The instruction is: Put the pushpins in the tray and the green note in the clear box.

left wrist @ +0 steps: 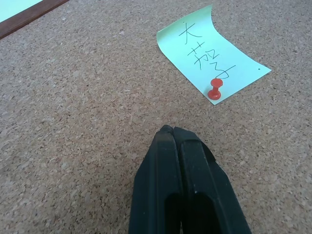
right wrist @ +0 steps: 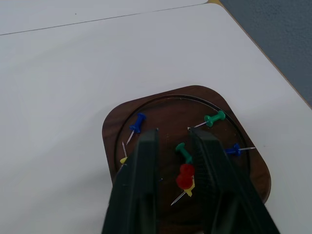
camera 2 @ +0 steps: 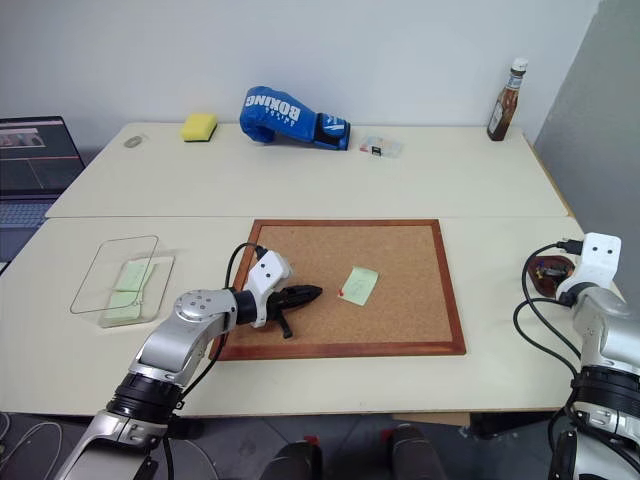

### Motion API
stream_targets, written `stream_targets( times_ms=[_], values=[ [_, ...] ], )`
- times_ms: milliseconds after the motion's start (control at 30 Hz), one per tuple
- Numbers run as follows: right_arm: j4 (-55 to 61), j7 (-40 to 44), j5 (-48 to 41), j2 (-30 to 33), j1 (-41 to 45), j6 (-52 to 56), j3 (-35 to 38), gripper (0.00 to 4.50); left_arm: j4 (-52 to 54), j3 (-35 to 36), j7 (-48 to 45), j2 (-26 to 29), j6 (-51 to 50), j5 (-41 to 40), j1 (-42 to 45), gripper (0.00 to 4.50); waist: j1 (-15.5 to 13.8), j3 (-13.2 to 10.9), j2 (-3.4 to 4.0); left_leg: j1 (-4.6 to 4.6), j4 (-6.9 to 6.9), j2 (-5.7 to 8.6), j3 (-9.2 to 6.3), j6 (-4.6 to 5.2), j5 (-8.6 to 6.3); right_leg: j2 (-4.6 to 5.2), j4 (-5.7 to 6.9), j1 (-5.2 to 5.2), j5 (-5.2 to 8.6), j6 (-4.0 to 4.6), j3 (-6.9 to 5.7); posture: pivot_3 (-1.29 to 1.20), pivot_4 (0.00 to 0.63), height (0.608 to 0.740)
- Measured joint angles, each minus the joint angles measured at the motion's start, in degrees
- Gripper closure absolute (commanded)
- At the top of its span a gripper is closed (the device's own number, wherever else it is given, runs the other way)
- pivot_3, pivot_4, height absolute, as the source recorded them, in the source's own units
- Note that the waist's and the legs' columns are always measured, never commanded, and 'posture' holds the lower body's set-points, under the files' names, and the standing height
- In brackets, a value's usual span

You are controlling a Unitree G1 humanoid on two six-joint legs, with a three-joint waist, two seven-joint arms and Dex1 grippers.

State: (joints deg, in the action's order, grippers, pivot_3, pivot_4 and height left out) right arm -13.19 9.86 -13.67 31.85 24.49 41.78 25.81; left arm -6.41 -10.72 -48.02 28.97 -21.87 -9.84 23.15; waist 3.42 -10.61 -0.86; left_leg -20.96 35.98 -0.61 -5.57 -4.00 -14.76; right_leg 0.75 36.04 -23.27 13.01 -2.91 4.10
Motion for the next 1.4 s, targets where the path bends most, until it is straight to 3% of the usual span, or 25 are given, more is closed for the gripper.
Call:
stream_targets(
  times_ms=[400,467,733,800,1033,1200,1400],
  values=[
    [-0.32,0.31,0.32,1.69,0.07,-2.8,-0.21,0.3,0.09,-0.05,0.06,-0.01,0.0,0.0,-0.04,4.5,0.0,0.0,0.0,0.0,0.0,0.0,0.0,0.0,0.0,0.0,0.0,0.0,0.0,0.0,0.0,0.0,0.15,0.74],
    [-0.33,0.34,0.48,1.85,0.07,-3.58,-0.22,0.06,0.08,-0.05,0.03,-0.01,0.0,0.0,-0.04,4.5,-0.01,0.0,0.0,0.0,0.0,0.0,0.0,0.0,0.0,0.0,0.0,0.0,0.0,0.0,0.0,0.0,0.15,0.74],
    [0.95,3.44,1.74,3.25,-1.25,-10.34,-2.79,0.06,0.05,-0.06,-0.02,-0.01,0.0,0.0,0.01,4.5,0.0,0.0,0.0,0.0,-0.01,0.0,0.0,0.0,0.0,0.0,0.0,0.0,0.0,0.0,0.0,0.0,0.15,0.74],
    [4.61,8.39,0.96,3.26,-2.87,-13.3,-5.27,0.06,0.0,-0.05,-0.04,0.0,0.0,0.0,0.03,4.5,0.0,0.0,0.0,0.0,-0.01,0.0,-0.02,0.0,0.0,-0.01,0.0,0.0,0.0,0.0,-0.01,0.0,0.15,0.74],
    [23.41,30.25,-6.73,1.75,-9.28,-13.96,-22.82,0.06,-0.35,0.04,-0.05,-0.22,-0.07,-0.02,0.29,4.5,-0.03,-0.03,-0.05,0.0,0.0,-0.02,-0.09,-0.01,0.0,-0.02,-0.01,0.01,0.01,0.0,-0.05,0.0,0.15,0.74],
    [24.55,34.23,-6.02,-3.64,-6.56,-15.47,-32.68,0.06,-0.55,0.06,-0.11,-0.4,-0.31,-0.06,0.55,4.5,-0.07,-0.04,-0.09,0.01,0.01,-0.04,-0.1,-0.02,0.0,-0.01,-0.02,-0.01,0.01,0.0,-0.07,0.0,0.15,0.74],
    [16.35,36.75,-1.5,-9.73,-1.06,-21.36,-41.14,0.06,-0.07,0.11,-0.12,-0.45,-0.68,-0.11,0.53,4.5,-0.12,-0.04,-0.09,0.01,-0.01,-0.04,-0.11,-0.02,0.0,-0.02,-0.01,0.0,0.0,-0.01,-0.09,0.0,0.15,0.74]
  ],
)
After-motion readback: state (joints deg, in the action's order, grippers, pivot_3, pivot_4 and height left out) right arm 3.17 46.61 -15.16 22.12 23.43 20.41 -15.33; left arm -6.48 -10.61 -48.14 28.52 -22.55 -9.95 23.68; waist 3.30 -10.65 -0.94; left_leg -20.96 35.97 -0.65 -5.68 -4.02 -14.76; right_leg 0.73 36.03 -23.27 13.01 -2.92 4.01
